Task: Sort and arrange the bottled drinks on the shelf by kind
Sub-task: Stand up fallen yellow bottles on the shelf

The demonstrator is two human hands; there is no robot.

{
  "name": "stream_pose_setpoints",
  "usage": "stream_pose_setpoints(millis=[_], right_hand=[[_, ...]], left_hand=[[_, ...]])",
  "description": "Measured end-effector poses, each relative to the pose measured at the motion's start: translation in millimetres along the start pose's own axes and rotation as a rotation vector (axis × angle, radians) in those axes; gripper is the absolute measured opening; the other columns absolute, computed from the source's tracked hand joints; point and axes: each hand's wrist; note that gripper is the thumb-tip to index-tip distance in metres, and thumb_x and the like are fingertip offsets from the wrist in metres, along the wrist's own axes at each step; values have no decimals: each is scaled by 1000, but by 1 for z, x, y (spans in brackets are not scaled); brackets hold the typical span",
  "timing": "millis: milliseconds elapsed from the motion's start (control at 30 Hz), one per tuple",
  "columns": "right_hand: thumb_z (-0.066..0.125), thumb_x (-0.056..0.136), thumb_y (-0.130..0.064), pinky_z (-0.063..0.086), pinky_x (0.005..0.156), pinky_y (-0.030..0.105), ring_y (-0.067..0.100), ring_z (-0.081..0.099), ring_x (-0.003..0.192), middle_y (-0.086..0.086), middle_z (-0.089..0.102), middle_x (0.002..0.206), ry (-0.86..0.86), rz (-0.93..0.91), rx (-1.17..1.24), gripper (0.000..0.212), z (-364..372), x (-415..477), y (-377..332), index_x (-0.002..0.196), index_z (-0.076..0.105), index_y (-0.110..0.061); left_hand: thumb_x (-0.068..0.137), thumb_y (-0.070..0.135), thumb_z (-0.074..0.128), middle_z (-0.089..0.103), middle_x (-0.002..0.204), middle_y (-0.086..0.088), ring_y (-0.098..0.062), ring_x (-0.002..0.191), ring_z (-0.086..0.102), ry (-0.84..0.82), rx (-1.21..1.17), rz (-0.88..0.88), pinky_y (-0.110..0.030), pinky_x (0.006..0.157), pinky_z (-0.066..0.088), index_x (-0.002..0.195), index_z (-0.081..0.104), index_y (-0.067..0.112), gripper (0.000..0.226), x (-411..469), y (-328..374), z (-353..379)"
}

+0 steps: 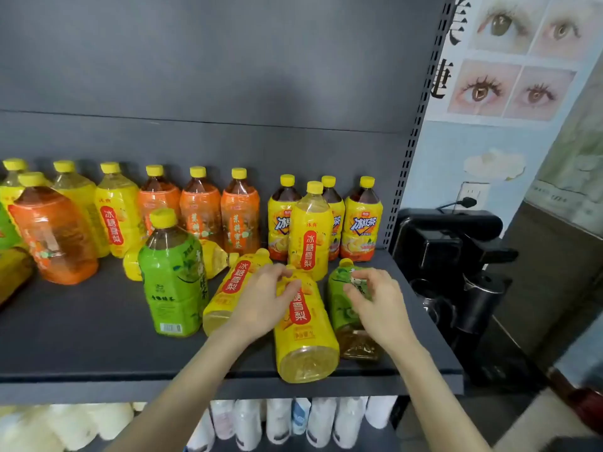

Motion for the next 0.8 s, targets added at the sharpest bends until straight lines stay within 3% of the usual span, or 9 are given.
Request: stream_pose_setpoints(millis=[100, 200, 367, 433, 500, 567, 633, 700, 800], right_hand=[[58, 94, -33, 32, 102, 36, 26, 37, 125, 7, 47, 132, -35, 111, -64, 44, 7, 10, 10, 132, 50, -13], [56, 94, -37, 30, 104, 36, 27, 35, 128, 7, 41, 136, -73, 211, -67, 51, 11, 13, 21, 137, 42, -13], [58, 87, -53, 45, 100, 45, 25, 58, 112, 3, 53, 126, -206, 413, 144, 65, 8, 20, 40, 139, 32, -24], [60, 85, -57, 49, 94, 40, 20, 63, 102, -2, 61, 117, -249, 440, 196, 67, 7, 21, 46, 139, 31, -29], [64, 83, -55, 51, 89, 35, 15, 66, 97, -7, 64, 113, -252, 397, 238, 65, 6, 22, 51, 136, 37, -30], [70, 82, -47, 55, 87, 34, 11, 69, 92, -13, 67, 108, -245, 339, 332, 61, 6, 22, 54, 134, 45, -27], [73, 81, -41, 56, 86, 34, 5, 69, 92, -18, 68, 104, -228, 259, 379, 60, 6, 21, 57, 134, 48, -28], [74, 80, -38, 56, 85, 31, 2, 68, 96, -22, 69, 104, -184, 164, 404, 60, 6, 19, 60, 133, 47, -35], [78, 78, -31, 54, 84, 21, 0, 64, 105, -30, 63, 116, -95, 46, 458, 71, 5, 20, 63, 137, 40, -42]], left_hand=[[96, 36, 52, 59, 119, -2, -15, 108, 54, -99, -2, 15, -22, 87, 41, 119, 60, 12, 34, 25, 2, 14], [96, 40, 50, 61, 123, -6, -21, 113, 56, -236, 48, 12, -36, 95, 46, 121, 59, 10, 40, 49, 3, 28], [98, 50, 39, 60, 122, -9, -25, 112, 56, -520, 186, -6, -41, 96, 45, 125, 56, 9, 52, 85, 9, 44], [98, 54, 32, 61, 118, -11, -25, 105, 57, -614, 245, -28, -40, 92, 46, 123, 56, 6, 59, 94, 12, 52], [99, 54, 28, 63, 103, -14, -23, 89, 57, -663, 261, -61, -33, 75, 44, 116, 57, -1, 65, 98, 14, 59], [99, 53, 29, 61, 92, -17, -29, 85, 58, -670, 240, -82, -31, 66, 39, 106, 58, -5, 65, 99, 14, 61], [99, 50, 35, 62, 91, -18, -34, 90, 60, -628, 168, -77, -36, 70, 44, 96, 60, -1, 57, 100, 11, 59], [97, 48, 42, 65, 107, -16, -27, 96, 61, -543, 65, -52, -36, 80, 50, 111, 61, 0, 53, 99, 10, 55], [93, 45, 53, 64, 115, -9, -15, 94, 58, -342, -62, 45, -25, 75, 48, 129, 53, 5, 53, 97, 18, 45]])
Point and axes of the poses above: each hand's wrist, its own x-axis towards the middle knuckle, its own z-axis out of the palm, y = z × x
